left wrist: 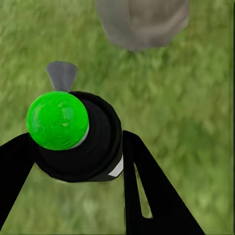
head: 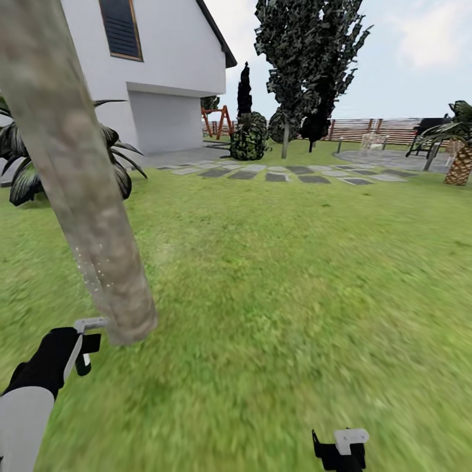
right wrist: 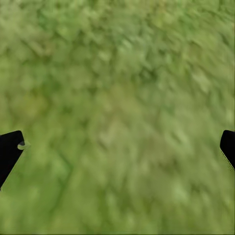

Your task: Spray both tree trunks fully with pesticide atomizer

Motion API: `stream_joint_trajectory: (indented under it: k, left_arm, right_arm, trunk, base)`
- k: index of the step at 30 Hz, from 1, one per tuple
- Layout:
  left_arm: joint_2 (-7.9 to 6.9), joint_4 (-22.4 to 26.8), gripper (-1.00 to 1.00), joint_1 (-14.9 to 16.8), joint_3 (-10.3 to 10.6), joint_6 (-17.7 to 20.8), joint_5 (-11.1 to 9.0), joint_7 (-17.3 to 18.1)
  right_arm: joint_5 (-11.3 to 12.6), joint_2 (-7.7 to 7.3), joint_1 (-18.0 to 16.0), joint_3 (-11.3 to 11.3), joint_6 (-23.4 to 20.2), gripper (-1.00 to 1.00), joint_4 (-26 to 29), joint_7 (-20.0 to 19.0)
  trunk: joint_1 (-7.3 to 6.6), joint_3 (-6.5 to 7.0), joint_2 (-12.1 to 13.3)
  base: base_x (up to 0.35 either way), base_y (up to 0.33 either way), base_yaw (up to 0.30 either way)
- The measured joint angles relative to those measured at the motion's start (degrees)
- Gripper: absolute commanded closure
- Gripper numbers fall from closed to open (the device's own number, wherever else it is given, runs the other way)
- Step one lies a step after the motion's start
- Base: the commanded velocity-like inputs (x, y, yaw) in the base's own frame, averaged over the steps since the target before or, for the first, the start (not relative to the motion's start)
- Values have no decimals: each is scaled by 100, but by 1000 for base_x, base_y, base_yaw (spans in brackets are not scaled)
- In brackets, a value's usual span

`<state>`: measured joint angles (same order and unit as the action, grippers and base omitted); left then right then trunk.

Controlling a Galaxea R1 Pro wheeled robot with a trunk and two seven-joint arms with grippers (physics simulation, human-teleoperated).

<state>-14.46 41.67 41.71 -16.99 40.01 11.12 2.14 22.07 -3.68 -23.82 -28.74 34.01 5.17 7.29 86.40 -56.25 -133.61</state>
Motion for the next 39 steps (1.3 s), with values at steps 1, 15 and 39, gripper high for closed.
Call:
stream_joint_trajectory:
  k: [1, 15, 39]
  left_arm:
    - [-5, -2, 100, 2, 41, 3, -5, 23]
    - [-108, -26, 100, -129, 1010, 21, 9, 276]
    - [-311, 26, 100, -137, 558, -11, -34, 733]
  right_arm:
    - [0, -1, 0, 0, 0, -100, -1, 0]
    - [-1, -1, 0, 0, 0, -100, 2, -4]
    - [-1, -1, 0, 0, 0, -100, 0, 0]
  trunk:
    - [0, 0, 0]
    - [0, 0, 0]
    - [0, 0, 0]
  base:
    - [338, 0, 1]
    - [111, 0, 2]
    - [0, -158, 58]
